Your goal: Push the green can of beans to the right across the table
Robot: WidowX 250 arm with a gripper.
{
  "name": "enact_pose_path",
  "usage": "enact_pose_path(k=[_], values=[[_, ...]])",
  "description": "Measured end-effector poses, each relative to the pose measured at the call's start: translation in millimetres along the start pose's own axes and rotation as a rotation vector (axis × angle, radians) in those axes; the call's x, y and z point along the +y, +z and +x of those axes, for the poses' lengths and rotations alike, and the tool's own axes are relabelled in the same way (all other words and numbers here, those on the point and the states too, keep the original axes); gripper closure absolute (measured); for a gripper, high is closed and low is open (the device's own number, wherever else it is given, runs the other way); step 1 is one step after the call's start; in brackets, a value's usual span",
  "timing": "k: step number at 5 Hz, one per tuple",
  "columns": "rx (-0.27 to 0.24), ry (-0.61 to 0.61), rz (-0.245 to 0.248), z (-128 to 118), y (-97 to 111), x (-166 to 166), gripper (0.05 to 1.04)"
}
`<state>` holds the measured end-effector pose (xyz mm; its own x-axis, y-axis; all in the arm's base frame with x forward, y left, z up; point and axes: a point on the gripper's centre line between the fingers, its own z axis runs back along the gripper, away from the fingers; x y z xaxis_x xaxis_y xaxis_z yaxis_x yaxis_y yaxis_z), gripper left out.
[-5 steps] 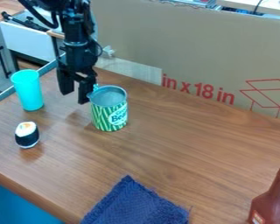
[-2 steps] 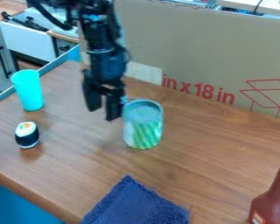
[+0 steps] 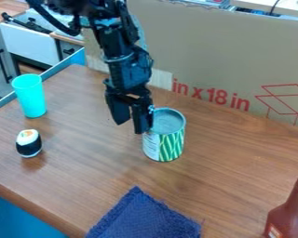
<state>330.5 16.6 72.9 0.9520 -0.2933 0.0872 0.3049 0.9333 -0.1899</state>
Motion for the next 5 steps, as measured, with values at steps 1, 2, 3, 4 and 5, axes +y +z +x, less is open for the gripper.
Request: enact_pose_path(k=[1, 2, 3, 4, 5], values=[[-0.033, 0.009, -0.024, 3, -2, -4, 0.083], [-0.065, 0.040, 0.012, 3, 0, -2, 0.083], [-0.052, 0.123, 0.146, -3, 7, 11, 0.083], [-0.041, 0.168, 0.232, -39, 67, 21, 0.083], [0.010, 0.227, 0.263, -59, 112, 40, 0.083]])
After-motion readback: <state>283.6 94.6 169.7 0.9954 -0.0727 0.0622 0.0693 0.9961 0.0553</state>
